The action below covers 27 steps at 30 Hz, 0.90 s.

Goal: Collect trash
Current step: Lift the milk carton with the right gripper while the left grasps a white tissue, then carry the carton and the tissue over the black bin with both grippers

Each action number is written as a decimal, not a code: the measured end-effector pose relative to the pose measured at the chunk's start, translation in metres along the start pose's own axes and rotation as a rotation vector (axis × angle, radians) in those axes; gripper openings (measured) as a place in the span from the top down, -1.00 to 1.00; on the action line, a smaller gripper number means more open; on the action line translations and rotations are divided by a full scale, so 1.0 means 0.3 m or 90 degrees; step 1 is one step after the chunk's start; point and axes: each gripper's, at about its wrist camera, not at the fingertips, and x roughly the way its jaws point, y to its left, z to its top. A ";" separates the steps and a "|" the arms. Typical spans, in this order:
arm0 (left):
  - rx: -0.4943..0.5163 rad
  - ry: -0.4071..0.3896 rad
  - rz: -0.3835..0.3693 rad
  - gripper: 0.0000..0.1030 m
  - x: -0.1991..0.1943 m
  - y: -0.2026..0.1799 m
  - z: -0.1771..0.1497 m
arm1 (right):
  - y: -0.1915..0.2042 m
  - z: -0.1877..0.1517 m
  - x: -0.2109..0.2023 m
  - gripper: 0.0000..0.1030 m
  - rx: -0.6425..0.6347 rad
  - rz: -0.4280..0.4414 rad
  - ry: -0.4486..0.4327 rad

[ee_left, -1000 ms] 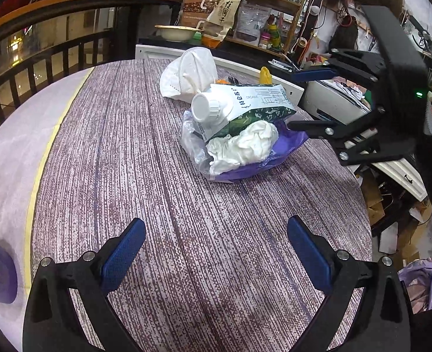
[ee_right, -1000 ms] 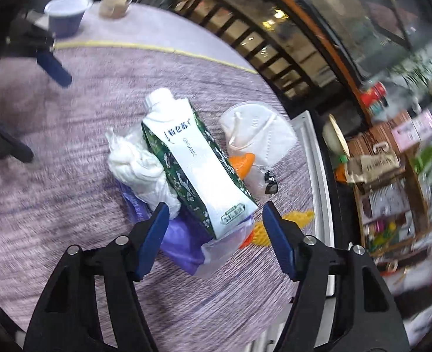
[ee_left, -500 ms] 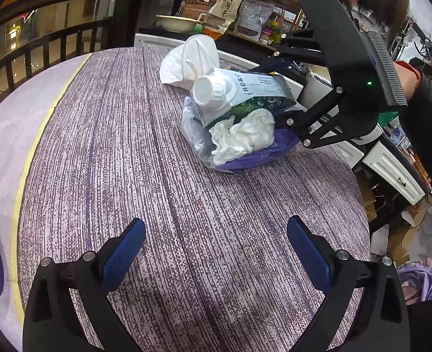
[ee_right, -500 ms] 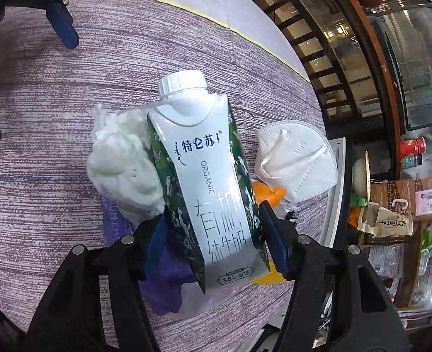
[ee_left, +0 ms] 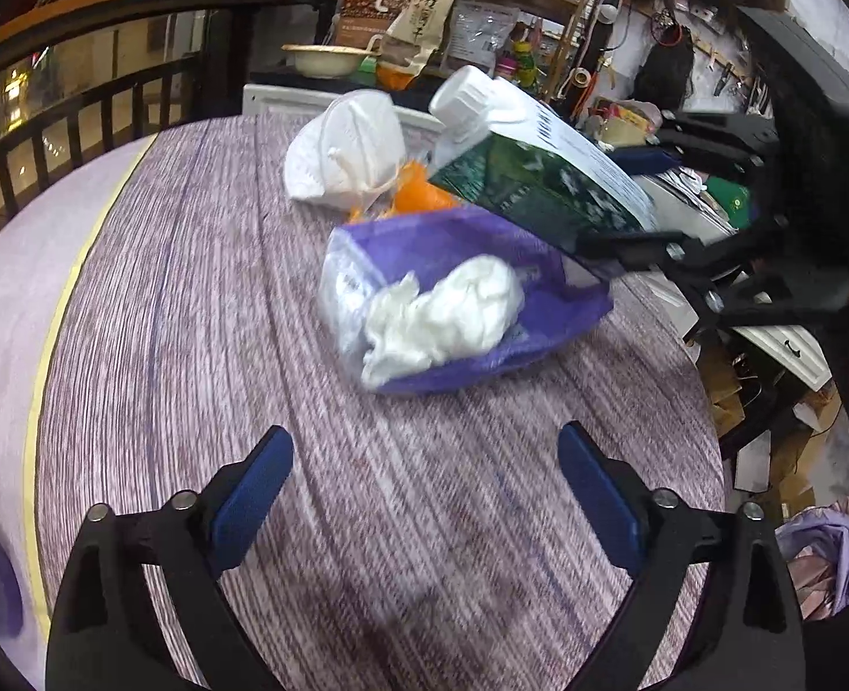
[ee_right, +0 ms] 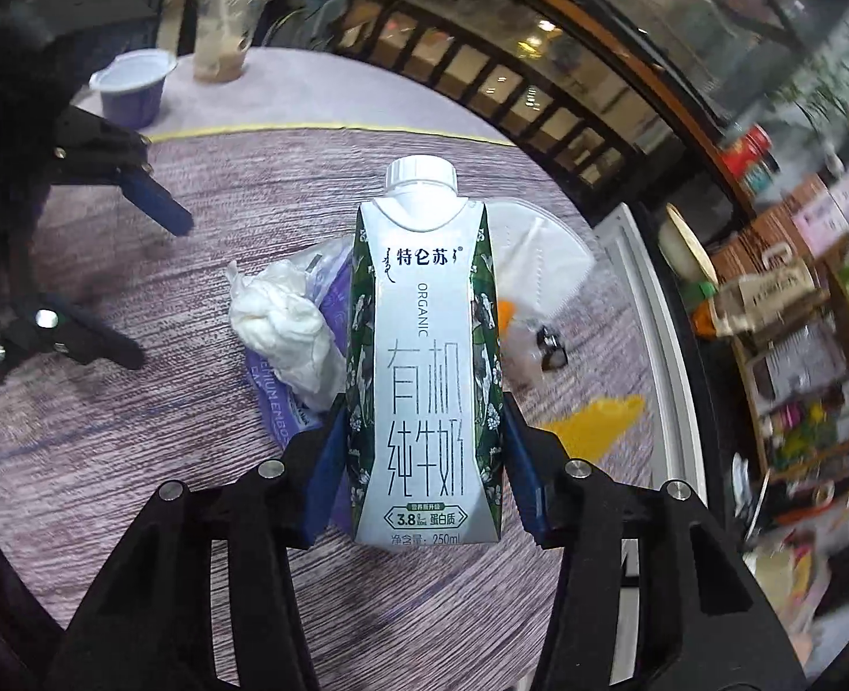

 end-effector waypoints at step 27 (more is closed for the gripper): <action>0.045 -0.062 0.055 0.40 0.033 -0.103 0.100 | 0.077 -0.428 -0.261 0.02 0.401 -0.051 -0.149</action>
